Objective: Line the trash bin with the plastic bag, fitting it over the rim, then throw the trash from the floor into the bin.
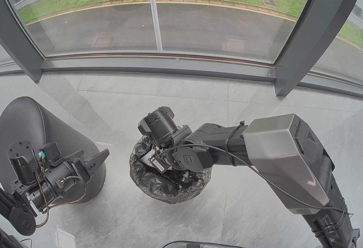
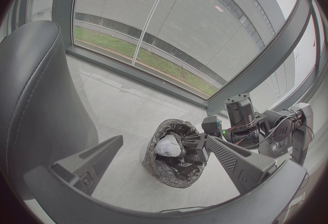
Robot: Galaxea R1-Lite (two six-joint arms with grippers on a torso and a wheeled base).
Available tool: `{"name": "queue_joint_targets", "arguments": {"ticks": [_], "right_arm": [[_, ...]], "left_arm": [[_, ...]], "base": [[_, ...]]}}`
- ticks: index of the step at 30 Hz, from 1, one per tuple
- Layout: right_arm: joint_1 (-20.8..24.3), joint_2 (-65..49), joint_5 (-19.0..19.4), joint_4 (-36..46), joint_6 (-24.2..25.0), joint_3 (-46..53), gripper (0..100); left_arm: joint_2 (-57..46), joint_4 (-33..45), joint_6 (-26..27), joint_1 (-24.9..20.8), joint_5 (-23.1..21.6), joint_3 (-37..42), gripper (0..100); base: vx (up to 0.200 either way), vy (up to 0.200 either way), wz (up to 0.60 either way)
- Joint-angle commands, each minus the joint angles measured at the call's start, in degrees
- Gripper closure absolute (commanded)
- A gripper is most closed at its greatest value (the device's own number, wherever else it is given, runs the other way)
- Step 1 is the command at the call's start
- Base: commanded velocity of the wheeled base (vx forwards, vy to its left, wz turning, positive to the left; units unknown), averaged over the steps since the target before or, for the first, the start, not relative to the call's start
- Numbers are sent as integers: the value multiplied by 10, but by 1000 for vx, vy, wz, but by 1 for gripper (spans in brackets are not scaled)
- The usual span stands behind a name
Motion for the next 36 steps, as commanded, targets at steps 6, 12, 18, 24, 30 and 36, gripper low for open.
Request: {"name": "queue_joint_targets", "arguments": {"ticks": [6, 12, 18, 24, 30, 36], "right_arm": [[-3, 36, 1, -1, 8, 0, 100], [0, 43, 4, -42, 11, 0, 100], [0, 32, 0, -66, 8, 0, 100], [5, 24, 0, -73, 10, 0, 100], [7, 51, 4, -96, 7, 0, 100], [1, 65, 8, -99, 1, 0, 100]], "left_arm": [[0, 0, 0, 0, 0, 0, 0], [1, 0, 1, 0, 0, 0, 0], [1, 0, 1, 0, 0, 0, 0], [2, 0, 1, 0, 0, 0, 0], [2, 0, 0, 0, 0, 0, 0], [4, 0, 0, 1, 0, 0, 0]], "base": [[0, 0, 0], [0, 0, 0], [0, 0, 0], [0, 0, 0], [0, 0, 0], [0, 0, 0]]}}
